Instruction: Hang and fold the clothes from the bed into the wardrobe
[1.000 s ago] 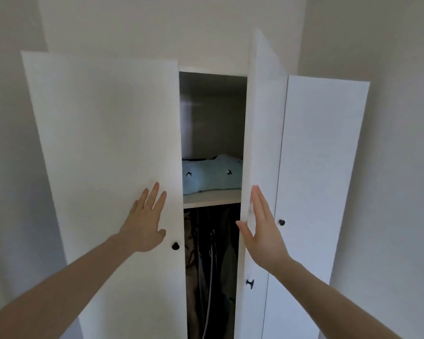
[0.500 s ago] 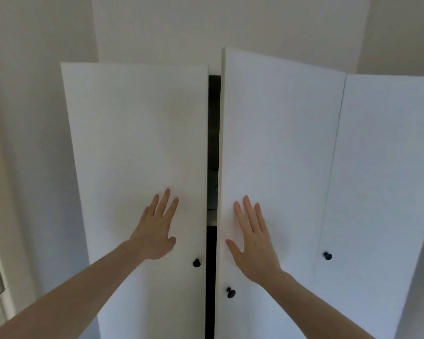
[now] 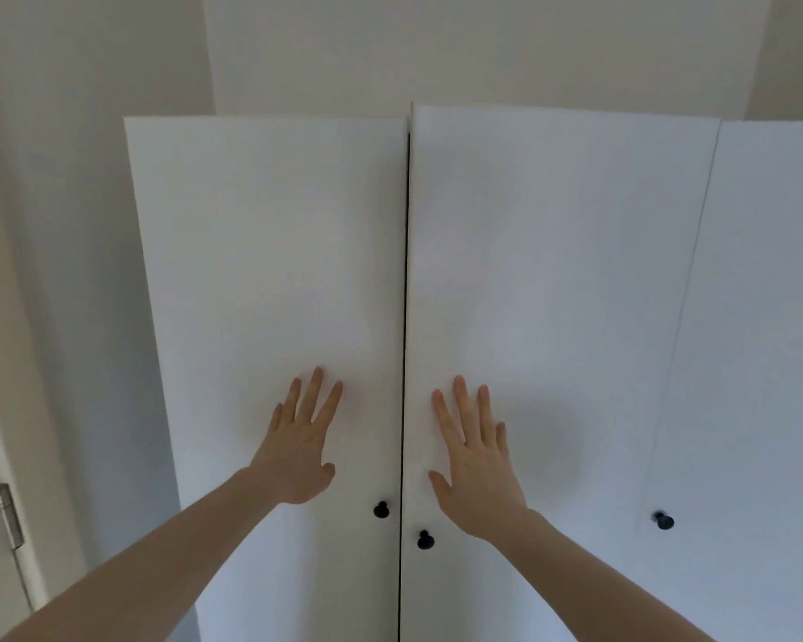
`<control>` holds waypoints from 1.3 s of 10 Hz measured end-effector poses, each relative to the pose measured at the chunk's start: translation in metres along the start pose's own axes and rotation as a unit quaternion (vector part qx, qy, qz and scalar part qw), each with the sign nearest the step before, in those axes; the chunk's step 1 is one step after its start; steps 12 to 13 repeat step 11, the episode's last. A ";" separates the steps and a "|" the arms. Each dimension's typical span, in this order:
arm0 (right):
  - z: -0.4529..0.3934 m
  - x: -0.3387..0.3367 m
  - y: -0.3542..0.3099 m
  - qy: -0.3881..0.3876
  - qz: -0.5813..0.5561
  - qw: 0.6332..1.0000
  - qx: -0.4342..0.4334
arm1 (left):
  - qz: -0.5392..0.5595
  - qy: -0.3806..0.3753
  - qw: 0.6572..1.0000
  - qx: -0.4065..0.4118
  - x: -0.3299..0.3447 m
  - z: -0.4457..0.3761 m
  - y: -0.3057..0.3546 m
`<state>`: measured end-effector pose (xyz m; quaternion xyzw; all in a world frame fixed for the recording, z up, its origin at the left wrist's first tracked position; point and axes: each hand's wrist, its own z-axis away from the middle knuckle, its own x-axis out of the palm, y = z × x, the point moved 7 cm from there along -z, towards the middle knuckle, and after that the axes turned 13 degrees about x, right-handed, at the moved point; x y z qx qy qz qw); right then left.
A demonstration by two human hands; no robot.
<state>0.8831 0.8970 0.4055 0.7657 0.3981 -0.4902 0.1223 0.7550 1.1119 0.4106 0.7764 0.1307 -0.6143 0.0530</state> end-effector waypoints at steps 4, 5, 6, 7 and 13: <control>-0.034 0.017 0.002 -0.048 0.045 0.998 0.017 | -0.023 -0.033 0.999 -0.033 0.012 -0.015 -0.004; -0.040 0.021 0.001 -0.051 0.055 0.997 0.023 | -0.029 -0.037 0.998 -0.035 0.014 -0.015 -0.006; -0.043 0.024 0.000 -0.046 0.070 0.996 0.029 | -0.036 -0.044 0.998 -0.032 0.014 -0.016 -0.008; -0.046 0.026 0.001 -0.052 0.077 0.995 0.032 | -0.039 -0.054 0.997 -0.029 0.013 -0.018 -0.008; -0.036 0.002 -0.004 -0.145 -0.064 0.987 0.036 | -0.010 -0.004 1.000 0.007 -0.005 0.015 0.005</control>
